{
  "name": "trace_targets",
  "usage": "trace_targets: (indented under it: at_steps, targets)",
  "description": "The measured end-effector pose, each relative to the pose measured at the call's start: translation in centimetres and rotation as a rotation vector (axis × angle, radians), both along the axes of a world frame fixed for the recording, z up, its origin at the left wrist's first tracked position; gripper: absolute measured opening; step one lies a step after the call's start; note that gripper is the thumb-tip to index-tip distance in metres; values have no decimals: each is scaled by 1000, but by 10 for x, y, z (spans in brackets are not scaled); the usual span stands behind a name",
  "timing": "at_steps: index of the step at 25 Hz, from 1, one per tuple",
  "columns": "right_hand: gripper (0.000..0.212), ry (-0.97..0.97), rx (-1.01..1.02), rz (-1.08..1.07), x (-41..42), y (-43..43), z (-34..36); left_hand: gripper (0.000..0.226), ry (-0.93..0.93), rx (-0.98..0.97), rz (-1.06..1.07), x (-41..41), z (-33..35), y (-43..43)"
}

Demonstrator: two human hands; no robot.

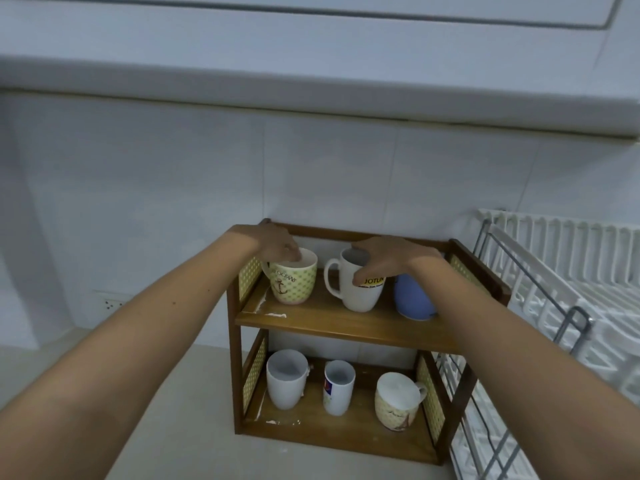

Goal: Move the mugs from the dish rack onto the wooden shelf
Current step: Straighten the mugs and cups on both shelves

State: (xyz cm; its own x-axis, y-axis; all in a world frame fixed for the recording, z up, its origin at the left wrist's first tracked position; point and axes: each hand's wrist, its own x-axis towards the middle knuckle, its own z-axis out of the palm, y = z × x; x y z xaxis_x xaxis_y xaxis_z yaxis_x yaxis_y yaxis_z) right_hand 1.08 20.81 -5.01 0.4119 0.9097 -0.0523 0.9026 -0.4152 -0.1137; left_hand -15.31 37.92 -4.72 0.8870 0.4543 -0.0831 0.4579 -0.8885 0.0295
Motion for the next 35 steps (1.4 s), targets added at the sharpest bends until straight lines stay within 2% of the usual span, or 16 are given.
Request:
trace_targets:
  at_steps: [2, 4, 5, 7, 10, 13, 16, 17, 19, 21, 23, 27, 32, 35]
  targets:
    - [93, 14, 20, -6, 1, 0, -1, 52, -109, -168, 38, 1, -2, 2]
    - [94, 14, 32, -4, 1, 1, -1, 74, -92, -314, 43, 1, -3, 3]
    - [93, 7, 32, -2, 1, 2, -1, 81, -52, -285, 36, 2, -5, 2]
    - [92, -11, 36, -10, -2, 1, -2, 91, -29, -80, 18, 5, -12, 0]
    - [85, -75, 61, -33, -5, 3, -4, 88, -78, 119, 29, 13, -17, -4]
    - [81, -112, 77, -8, -7, 1, -12, 83, -97, 160, 68, 17, -19, -9]
    - [88, 192, 179, 80, 6, -23, 3, 87, -49, 102, 82, 16, -14, -16]
    - [86, 216, 203, 75, 16, -31, 10, 90, -42, 48, 58, 15, -11, -18]
    - [80, 33, 87, -40, 37, -41, 19, 94, -113, -57, -42, 22, -5, -28]
    - [85, -193, -161, -193, 46, -46, 15, 94, -194, -122, -123, 37, -4, -48]
    - [88, -260, -196, -258, 47, -45, 5, 95, -226, -136, -161, 57, -11, -67]
    - [90, -142, -138, -208, 50, -50, 5, 90, -272, -8, -151, 79, -28, -77]
    - [86, 28, -298, -72, 44, -60, 29, 90, -247, -1, -158, 82, -27, -71]
    - [77, 64, -195, -142, 41, -64, 26, 87, -262, 0, -161, 80, -27, -70]
